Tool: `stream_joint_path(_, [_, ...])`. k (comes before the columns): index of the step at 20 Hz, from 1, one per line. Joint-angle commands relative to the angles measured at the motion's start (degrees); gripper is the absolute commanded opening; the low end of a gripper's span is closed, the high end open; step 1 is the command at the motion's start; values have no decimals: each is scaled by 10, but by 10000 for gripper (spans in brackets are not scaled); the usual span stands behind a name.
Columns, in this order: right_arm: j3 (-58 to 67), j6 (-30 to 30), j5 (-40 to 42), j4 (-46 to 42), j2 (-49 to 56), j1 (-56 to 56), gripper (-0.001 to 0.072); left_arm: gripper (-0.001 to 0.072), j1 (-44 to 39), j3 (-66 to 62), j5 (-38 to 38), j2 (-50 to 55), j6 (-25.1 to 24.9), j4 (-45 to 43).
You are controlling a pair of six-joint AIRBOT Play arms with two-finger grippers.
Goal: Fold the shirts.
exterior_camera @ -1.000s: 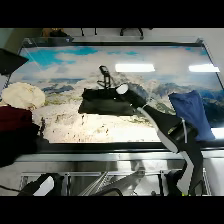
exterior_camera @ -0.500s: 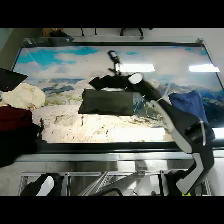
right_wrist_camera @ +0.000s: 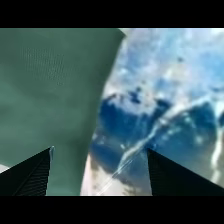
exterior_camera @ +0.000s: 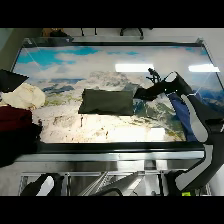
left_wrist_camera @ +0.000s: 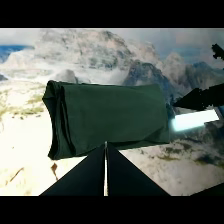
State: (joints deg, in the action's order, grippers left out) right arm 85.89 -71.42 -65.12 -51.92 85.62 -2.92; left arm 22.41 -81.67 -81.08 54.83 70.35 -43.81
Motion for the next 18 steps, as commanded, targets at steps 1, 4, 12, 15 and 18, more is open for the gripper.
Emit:
stream_joint_path(1, [-16,23,-3,50,38,0,651,23,1,0,0,0,0,-2])
stream_joint_path(4, [-16,64,3,126,64,-14,651,23,1,0,0,0,-1,-2])
stream_joint_path(12, [-15,150,-9,260,63,-44,49,23,1,0,0,0,-5,-2])
stream_joint_path(15, [-1,170,-7,302,14,-24,18,23,1,0,0,0,-5,-1])
stream_joint_path(18, [42,149,-7,301,-38,40,18,23,1,0,0,0,-5,-1])
